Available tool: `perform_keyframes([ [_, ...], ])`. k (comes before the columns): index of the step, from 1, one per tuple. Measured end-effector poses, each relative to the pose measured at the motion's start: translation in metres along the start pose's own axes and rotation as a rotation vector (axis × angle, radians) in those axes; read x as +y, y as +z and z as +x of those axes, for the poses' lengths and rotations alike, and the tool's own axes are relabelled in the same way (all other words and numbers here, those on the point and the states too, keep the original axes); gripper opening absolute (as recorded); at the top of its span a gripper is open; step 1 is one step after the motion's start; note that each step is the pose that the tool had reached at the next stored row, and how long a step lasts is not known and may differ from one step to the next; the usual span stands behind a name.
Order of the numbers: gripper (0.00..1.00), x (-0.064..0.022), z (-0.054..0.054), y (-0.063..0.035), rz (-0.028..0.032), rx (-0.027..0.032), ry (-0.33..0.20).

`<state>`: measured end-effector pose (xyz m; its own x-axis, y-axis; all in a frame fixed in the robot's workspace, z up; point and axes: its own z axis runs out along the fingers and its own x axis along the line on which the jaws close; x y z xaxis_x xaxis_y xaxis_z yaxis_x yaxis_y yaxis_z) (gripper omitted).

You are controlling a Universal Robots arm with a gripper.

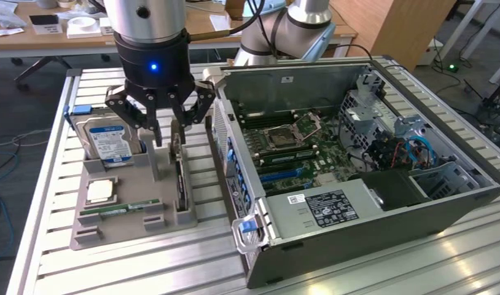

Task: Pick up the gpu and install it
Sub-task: 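Pick up the gpu and move the gpu toward the slot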

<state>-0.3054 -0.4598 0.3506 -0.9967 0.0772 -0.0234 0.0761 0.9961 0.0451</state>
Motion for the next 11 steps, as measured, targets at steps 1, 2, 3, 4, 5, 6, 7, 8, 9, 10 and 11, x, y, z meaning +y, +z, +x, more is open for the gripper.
perform_keyframes([
  [1, 0.42, 0.0000, 0.0000, 0.0000, 0.0000, 0.0000, 0.000],
  [2, 0.42, 0.0000, 0.0000, 0.0001, 0.0000, 0.0000, 0.000],
  [3, 0.42, 0.0000, 0.0000, 0.0004, -0.0002, -0.0001, 0.000],
  [4, 0.42, 0.0000, 0.0000, 0.0010, -0.0003, -0.0002, 0.000],
  [5, 0.42, -0.0001, 0.0000, 0.0017, -0.0001, -0.0001, 0.000],
  [6, 0.42, -0.0001, 0.0000, 0.0021, 0.0001, 0.0001, 0.000],
  [7, 0.42, -0.0001, 0.0000, 0.0022, 0.0000, 0.0001, 0.000],
  [8, 0.42, -0.0001, 0.0000, 0.0022, 0.0001, 0.0001, 0.000],
  [9, 0.42, -0.0001, 0.0001, 0.0021, 0.0002, 0.0002, 0.000],
  [10, 0.42, -0.0001, 0.0001, 0.0022, 0.0001, 0.0001, 0.000],
  [11, 0.42, -0.0001, 0.0001, 0.0022, 0.0001, 0.0001, 0.000],
])
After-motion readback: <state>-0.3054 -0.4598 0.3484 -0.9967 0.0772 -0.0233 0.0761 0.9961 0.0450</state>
